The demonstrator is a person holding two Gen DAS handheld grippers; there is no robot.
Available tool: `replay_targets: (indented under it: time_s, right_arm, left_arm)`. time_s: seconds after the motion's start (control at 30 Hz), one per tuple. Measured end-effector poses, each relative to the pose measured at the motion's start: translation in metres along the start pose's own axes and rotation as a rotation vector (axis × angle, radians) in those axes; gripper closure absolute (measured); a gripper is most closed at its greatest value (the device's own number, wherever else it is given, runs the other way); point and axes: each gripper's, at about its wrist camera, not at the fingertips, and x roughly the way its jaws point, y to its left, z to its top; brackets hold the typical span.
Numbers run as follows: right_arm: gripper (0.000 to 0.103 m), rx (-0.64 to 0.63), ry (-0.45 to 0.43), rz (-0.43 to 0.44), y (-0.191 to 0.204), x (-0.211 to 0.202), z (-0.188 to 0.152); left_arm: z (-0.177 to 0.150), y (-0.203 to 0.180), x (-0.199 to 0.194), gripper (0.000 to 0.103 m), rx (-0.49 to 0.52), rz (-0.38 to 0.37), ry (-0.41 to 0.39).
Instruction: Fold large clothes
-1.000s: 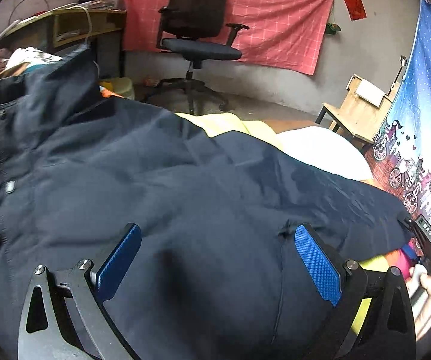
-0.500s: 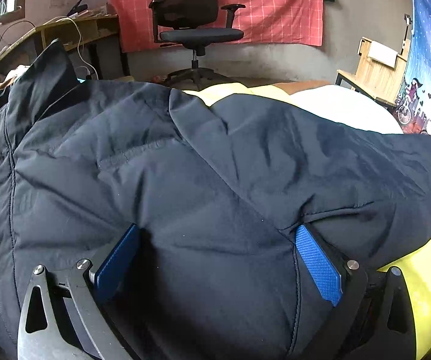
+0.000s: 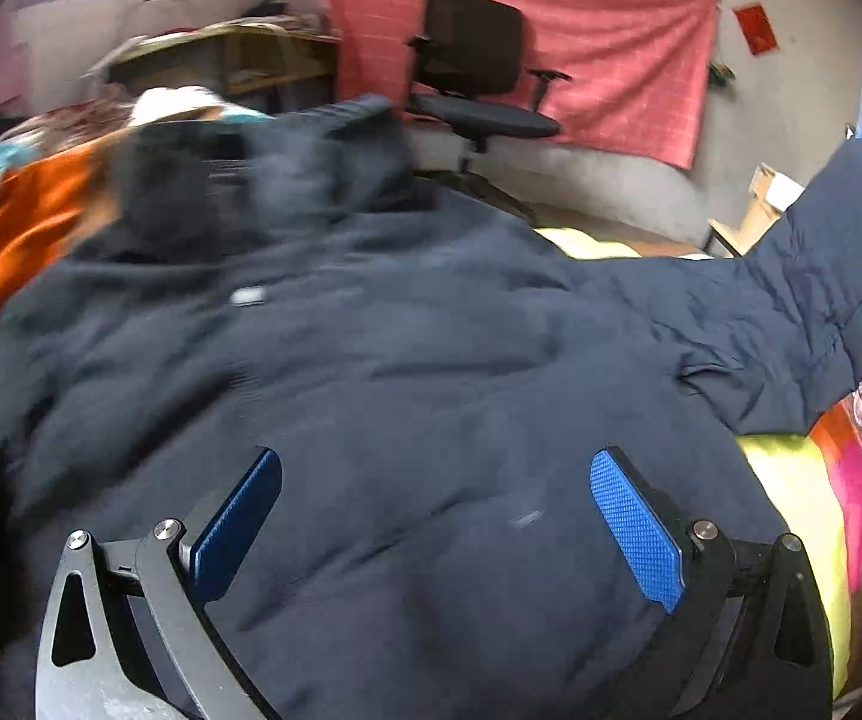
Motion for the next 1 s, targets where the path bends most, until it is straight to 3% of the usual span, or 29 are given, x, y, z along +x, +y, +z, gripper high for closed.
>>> replay_targets:
  time_s: [0.23,0.37,0.47,0.63,0.7,0.8,0.93,0.97,1.0]
  right_arm:
    - [0.092,-0.154,0.021,0.193,0.121,0.006,-0.013]
    - [0.092,-0.175,0.136,0.358,0.184,0.013,-0.035]
    - [0.092,-0.242,0.196,0.455,0.232,0.005,-0.060]
    - [0.092,-0.391,0.335,0.538,0.296,0.004,-0.111]
    - [0.091,-0.418,0.432,0.548,0.313,0.009,-0.134]
    - [0.081,-0.491,0.596,0.541,0.333,0.024,-0.175]
    - [0.066,-0.520,0.731,0.586,0.325,0.027,-0.201]
    - [0.057,-0.515,0.748,0.602,0.319,0.026,-0.202]
    - [0.039,-0.489,0.764,0.630,0.308,0.023,-0.200]
  left_arm:
    - [-0.017,0.076,-0.071,0.002,-0.167,0.143,-0.052]
    - [-0.028,0.125,-0.099,0.002,-0.357,0.155,-0.074]
    - [-0.037,0.148,-0.109,0.002,-0.440,0.156,-0.075]
    - [-0.044,0.162,-0.124,0.002,-0.467,0.154,-0.082]
    - [-0.044,0.163,-0.126,0.002,-0.464,0.157,-0.091]
    - [-0.047,0.164,-0.129,0.002,-0.466,0.151,-0.108]
    - [-0.048,0.159,-0.122,0.002,-0.454,0.129,-0.123]
    - [-0.048,0.156,-0.118,0.002,-0.440,0.129,-0.118]
    - [-0.048,0.153,-0.113,0.002,-0.425,0.131,-0.106]
